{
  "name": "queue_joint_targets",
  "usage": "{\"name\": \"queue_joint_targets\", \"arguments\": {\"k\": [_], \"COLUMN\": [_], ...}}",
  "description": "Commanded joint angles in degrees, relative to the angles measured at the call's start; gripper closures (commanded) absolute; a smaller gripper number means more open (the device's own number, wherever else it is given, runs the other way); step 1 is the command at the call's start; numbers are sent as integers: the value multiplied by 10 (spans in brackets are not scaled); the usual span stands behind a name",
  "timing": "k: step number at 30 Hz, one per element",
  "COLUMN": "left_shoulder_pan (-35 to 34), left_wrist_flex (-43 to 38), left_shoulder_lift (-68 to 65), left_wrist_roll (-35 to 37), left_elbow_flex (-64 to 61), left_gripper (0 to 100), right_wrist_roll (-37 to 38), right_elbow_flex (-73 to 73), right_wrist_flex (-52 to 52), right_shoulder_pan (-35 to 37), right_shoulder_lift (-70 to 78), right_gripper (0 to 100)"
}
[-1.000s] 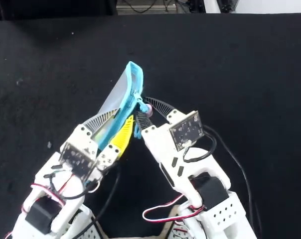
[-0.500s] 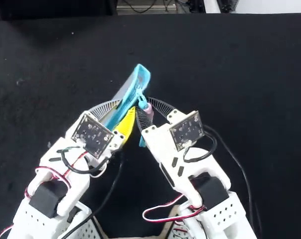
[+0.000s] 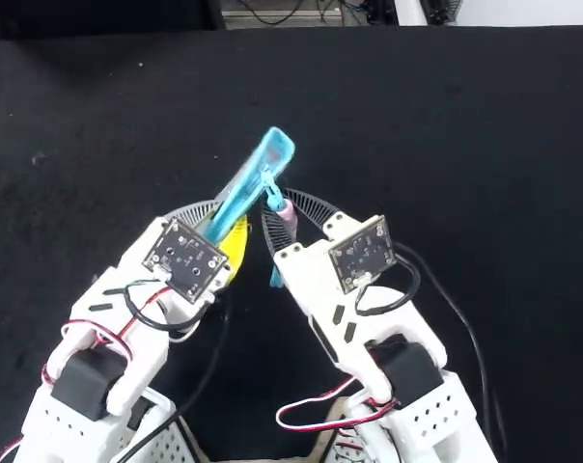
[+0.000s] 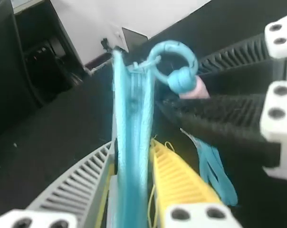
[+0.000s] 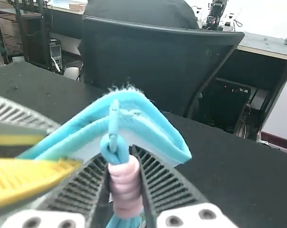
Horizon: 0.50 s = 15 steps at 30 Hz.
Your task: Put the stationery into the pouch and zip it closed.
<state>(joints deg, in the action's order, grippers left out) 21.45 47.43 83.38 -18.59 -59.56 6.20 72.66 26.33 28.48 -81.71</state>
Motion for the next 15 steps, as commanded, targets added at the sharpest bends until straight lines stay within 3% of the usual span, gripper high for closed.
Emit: {"name": "queue_joint_targets", "arguments": {"k": [1,6,9,15], "left_shoulder_pan": [-2,-1,-1,-1], "left_wrist_flex": [-75,-85,-84,-63], "left_shoulder_lift": [-8,-18,1,86], "left_wrist_roll": [-4,-4,-4,-6], "left_elbow_flex": [2,-24,-27,-51], "left_gripper": [880,887,979,970], "right_wrist_roll": [1,1,1,-2], "right_elbow_flex": [-3,-3,-3,-3], "right_wrist_flex": [2,2,2,0], "right_shoulder_pan": [10,8,8,7], "right_shoulder_lift": [-12,-12,-12,-12], "right_gripper": [988,988,988,988]}}
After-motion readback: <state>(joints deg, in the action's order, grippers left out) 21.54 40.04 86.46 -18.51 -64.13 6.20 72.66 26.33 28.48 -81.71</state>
